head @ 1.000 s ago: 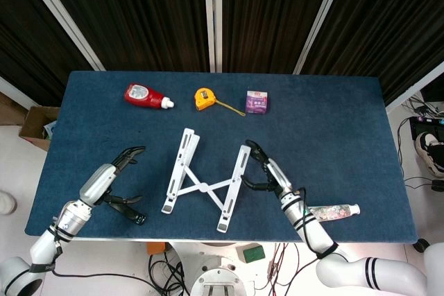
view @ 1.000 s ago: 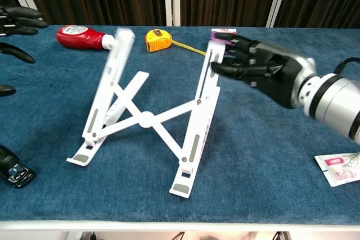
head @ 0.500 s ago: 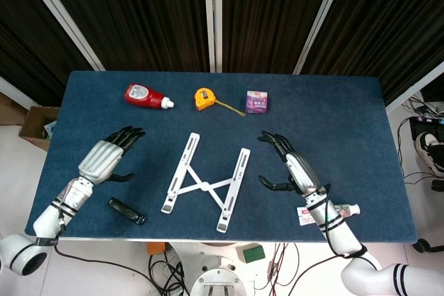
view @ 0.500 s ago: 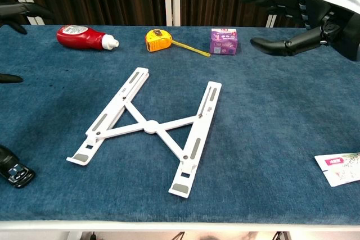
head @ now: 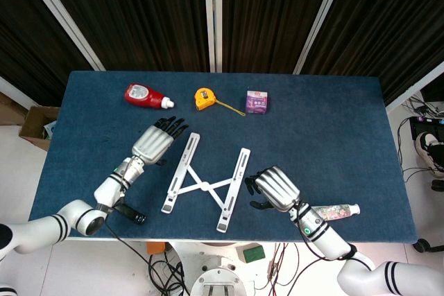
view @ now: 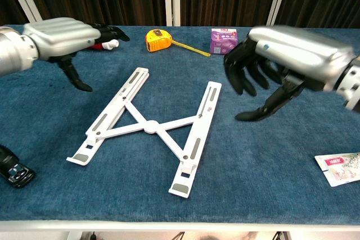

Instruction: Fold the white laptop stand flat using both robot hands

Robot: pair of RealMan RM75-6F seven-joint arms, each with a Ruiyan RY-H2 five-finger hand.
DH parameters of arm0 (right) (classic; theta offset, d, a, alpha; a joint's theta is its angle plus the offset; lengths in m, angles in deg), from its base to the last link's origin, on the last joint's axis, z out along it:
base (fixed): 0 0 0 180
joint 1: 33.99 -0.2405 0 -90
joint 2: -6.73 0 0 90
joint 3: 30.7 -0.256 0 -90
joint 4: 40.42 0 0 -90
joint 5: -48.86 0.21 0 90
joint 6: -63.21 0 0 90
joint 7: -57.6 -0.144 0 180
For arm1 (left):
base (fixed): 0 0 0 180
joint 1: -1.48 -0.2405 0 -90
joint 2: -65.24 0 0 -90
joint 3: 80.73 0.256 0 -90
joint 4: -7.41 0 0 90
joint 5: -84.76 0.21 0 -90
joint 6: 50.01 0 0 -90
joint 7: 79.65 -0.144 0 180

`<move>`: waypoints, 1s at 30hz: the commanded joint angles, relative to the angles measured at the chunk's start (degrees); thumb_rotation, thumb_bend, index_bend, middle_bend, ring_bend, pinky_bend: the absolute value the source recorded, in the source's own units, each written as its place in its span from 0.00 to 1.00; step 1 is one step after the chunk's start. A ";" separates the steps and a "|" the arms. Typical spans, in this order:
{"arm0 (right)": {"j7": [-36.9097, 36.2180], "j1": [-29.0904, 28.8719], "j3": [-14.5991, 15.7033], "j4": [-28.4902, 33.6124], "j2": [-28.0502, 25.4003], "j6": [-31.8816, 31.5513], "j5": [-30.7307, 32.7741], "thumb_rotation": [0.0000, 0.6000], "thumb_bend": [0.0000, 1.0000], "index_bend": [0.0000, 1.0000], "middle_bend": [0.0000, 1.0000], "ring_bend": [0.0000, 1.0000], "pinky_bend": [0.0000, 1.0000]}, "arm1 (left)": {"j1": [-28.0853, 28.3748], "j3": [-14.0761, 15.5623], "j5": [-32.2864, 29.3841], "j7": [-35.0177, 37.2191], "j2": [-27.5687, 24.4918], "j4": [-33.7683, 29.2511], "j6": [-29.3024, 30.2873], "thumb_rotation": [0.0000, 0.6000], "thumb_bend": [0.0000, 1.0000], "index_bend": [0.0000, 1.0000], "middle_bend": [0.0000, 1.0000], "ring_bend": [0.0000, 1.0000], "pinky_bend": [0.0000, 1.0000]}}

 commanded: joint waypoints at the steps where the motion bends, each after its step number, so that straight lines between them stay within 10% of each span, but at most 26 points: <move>1: 2.29 -0.82 0.96 -2.70 2.68 1.64 0.12 1.00 0.00 0.72 0.76 0.74 0.86 | 1.78 -0.81 -0.62 -0.28 2.60 2.80 -1.14 1.00 0.05 0.00 0.00 0.00 0.14; 30: 0.64 -4.87 0.47 -26.58 18.28 1.71 -1.87 1.00 0.00 0.75 0.79 0.77 0.89 | 4.51 -0.69 -3.08 5.81 8.40 10.94 -4.75 1.00 0.05 0.00 0.00 0.00 0.14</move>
